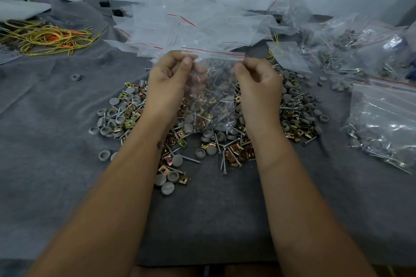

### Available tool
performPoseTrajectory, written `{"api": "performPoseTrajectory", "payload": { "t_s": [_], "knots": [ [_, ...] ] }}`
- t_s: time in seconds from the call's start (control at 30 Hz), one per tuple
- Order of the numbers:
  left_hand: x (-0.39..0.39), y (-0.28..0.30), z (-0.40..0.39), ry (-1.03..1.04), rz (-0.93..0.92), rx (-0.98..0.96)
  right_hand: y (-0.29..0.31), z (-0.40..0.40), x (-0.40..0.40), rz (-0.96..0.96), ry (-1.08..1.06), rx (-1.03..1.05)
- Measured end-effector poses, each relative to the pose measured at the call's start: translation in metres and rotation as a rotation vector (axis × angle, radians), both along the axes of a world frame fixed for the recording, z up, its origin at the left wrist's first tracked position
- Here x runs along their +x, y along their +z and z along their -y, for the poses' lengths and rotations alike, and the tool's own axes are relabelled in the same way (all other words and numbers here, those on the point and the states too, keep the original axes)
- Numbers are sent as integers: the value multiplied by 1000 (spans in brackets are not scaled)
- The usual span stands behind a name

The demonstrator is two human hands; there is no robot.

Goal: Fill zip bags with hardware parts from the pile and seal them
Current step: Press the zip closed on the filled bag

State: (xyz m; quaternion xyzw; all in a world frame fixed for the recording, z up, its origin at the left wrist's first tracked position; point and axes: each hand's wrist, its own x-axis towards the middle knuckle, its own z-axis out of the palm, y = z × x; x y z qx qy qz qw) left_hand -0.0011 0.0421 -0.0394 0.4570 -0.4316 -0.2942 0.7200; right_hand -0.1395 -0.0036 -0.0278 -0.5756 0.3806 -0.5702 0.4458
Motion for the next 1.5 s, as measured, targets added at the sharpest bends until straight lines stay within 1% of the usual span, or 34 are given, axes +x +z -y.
{"api": "performPoseTrajectory", "payload": {
  "t_s": [0.13, 0.23, 0.47, 0.53, 0.63, 0.7, 0.87, 1.07, 1.17, 1.3, 1.5],
  "knots": [
    [0, 0, 0, -12, 2, -1, 1, 1, -1, 85, 30, -31],
    [-1, 1, 0, -23, -4, -1, 0, 2, -2, 108, 21, -52],
    [-2, 2, 0, 3, -40, 3, -4, 5, 0, 38, -7, -54],
    [-2, 2, -1, 4, -51, 6, -3, 3, 1, 71, 2, -48],
    [-1, 3, -2, -6, -53, 10, -2, 1, 2, 139, 77, -32],
    [-2, 3, -2, -24, -42, 11, -2, 1, 3, 127, 116, -38],
    [-4, 3, -2, -56, -47, 4, -4, 4, 1, 116, 97, -23],
    [-3, 3, -2, -91, -59, 4, -1, 1, 1, 175, 170, -5],
    [-5, 3, -4, -125, -57, 7, 0, 1, 1, 159, 186, -10],
    [-4, 4, -4, -119, -42, 30, -1, 1, 0, 142, 176, -17],
    [-5, 4, -2, -51, -30, -4, -1, 1, 1, 122, 168, -23]
  ]
}}
